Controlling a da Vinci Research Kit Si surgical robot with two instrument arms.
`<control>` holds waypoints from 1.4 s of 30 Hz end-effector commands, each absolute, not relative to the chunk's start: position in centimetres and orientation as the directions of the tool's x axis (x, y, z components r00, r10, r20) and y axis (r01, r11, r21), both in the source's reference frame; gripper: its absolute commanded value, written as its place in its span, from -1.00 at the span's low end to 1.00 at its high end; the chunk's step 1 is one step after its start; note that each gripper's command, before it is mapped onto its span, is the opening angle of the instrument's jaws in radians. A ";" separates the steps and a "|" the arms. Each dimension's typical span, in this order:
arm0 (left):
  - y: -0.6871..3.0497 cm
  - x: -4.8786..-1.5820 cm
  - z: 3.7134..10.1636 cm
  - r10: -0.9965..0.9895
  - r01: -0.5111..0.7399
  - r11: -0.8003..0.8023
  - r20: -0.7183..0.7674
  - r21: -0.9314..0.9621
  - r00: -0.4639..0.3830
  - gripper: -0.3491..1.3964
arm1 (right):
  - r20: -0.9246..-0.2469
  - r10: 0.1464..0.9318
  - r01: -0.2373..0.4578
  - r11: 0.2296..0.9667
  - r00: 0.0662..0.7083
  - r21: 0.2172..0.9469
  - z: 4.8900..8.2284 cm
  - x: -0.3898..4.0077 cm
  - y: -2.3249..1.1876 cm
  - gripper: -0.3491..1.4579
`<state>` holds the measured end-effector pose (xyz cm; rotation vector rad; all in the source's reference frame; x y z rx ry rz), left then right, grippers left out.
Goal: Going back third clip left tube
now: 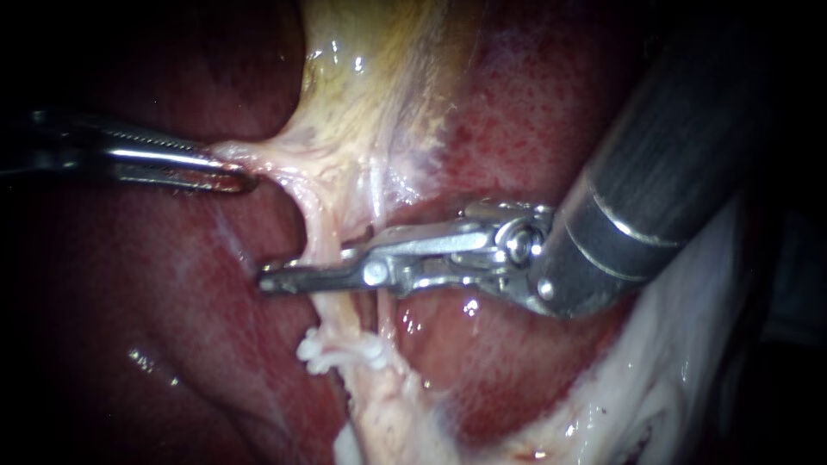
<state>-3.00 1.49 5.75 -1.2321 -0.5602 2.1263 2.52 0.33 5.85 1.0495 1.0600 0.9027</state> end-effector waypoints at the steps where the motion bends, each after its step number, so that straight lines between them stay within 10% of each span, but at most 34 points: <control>1: 1.49 -2.99 5.74 0.688 -0.294 -0.723 -0.618 -0.624 -0.380 -1.00 | -0.241 0.937 -0.071 0.266 0.251 0.961 5.88 2.53 0.32 -0.65; 8: 1.49 -2.99 5.74 0.688 -0.292 -0.723 -0.618 -0.626 -0.381 -1.00 | -0.332 0.914 -0.064 0.354 0.232 0.933 6.20 2.65 0.25 -0.11; 42: 1.46 -2.98 5.75 0.687 -0.291 -0.725 -0.619 -0.625 -0.381 -1.00 | -0.582 0.783 -0.055 0.606 0.219 0.794 6.10 1.92 0.36 -0.06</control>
